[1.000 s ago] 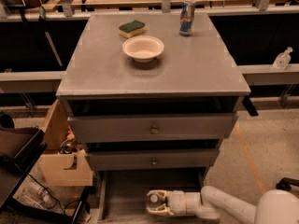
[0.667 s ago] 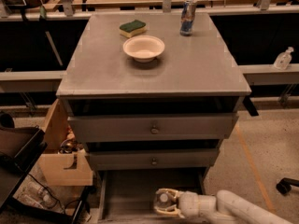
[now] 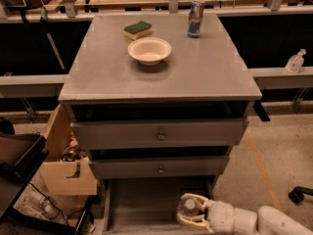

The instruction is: Pick water bottle from bottom drawer and place on counter

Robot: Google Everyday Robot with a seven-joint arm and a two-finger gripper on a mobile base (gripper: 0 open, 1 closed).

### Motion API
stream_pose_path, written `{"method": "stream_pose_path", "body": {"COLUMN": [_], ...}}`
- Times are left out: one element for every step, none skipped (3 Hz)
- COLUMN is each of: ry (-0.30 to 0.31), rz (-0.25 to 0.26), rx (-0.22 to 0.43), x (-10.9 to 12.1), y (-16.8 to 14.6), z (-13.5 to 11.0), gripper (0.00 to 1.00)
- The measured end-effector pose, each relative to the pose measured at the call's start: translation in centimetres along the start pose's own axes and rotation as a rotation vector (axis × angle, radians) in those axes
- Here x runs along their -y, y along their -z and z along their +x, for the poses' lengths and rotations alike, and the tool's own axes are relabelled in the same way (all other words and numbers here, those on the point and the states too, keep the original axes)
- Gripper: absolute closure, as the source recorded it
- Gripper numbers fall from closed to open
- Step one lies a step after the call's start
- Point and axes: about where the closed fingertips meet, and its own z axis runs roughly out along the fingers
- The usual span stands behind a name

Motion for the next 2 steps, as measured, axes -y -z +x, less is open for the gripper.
{"method": "stream_pose_path", "body": {"ry": [-0.037, -0.016], "rz": [0.047, 0.044], "rx": [-0.045, -0.062], "x": [0.25, 0.63], "y": [2.26, 2.38], "z": [-5.7, -6.65], "gripper": [1.0, 1.0]}}
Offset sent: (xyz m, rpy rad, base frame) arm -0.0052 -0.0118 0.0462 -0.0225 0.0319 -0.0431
